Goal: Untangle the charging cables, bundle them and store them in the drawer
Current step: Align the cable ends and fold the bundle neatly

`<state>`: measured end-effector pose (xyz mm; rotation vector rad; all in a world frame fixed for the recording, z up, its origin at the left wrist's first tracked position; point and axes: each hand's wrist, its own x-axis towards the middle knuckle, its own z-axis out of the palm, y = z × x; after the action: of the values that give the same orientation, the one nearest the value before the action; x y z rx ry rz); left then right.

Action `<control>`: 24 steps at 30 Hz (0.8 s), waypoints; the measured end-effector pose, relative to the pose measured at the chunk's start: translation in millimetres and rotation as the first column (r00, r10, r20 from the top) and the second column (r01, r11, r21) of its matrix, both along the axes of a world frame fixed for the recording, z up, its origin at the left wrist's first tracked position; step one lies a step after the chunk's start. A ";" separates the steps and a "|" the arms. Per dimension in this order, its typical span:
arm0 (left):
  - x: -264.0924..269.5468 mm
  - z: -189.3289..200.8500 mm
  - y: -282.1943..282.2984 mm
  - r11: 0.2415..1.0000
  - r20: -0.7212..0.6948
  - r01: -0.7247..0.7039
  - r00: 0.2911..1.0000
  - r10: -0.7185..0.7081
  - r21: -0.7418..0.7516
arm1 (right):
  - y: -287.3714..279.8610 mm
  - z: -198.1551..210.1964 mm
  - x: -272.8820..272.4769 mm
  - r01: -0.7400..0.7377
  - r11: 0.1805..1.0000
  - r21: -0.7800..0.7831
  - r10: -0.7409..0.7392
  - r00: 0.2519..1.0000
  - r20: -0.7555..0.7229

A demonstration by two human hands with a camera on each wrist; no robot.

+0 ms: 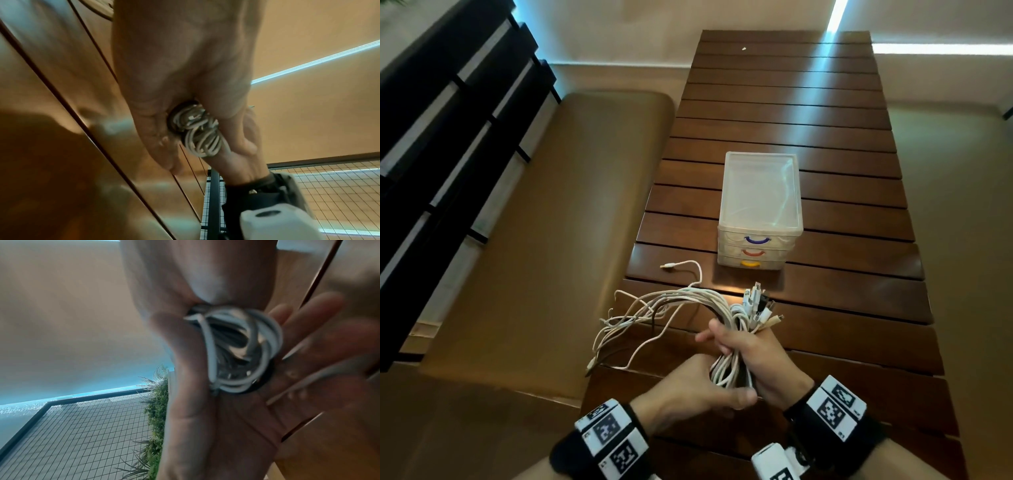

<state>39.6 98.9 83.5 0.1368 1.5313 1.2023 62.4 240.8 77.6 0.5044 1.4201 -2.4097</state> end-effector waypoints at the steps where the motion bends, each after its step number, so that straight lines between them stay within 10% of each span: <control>1: -0.3 -2.1 0.4 0.999 0.029 -0.034 0.999 0.033 0.016 | 1.6 0.0 0.4 0.002 0.998 -0.057 -0.001 1.000 0.004; 7: 2.4 -9.1 5.0 0.991 0.053 -0.068 0.997 0.062 0.113 | 5.0 1.1 7.8 -0.060 0.968 -0.244 0.060 0.998 -0.009; 17: 8.5 -23.0 5.9 0.941 0.209 -0.059 0.978 -0.013 0.333 | -1.4 -8.3 10.0 -0.118 0.984 -0.132 0.113 0.993 -0.044; 21: 0.6 -12.0 6.5 0.972 -0.052 0.233 0.971 -0.232 0.021 | 1.9 -3.3 9.9 -0.156 0.983 -0.096 0.153 0.987 -0.045; 24: -24.8 20.1 -9.9 0.642 -0.416 0.550 0.490 -0.766 -0.534 | 4.1 3.9 7.1 -0.197 0.978 -0.063 0.196 0.980 -0.022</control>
<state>14.8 89.0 103.6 0.9108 1.9428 0.2125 69.5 244.9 81.5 0.3134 1.3257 -2.2980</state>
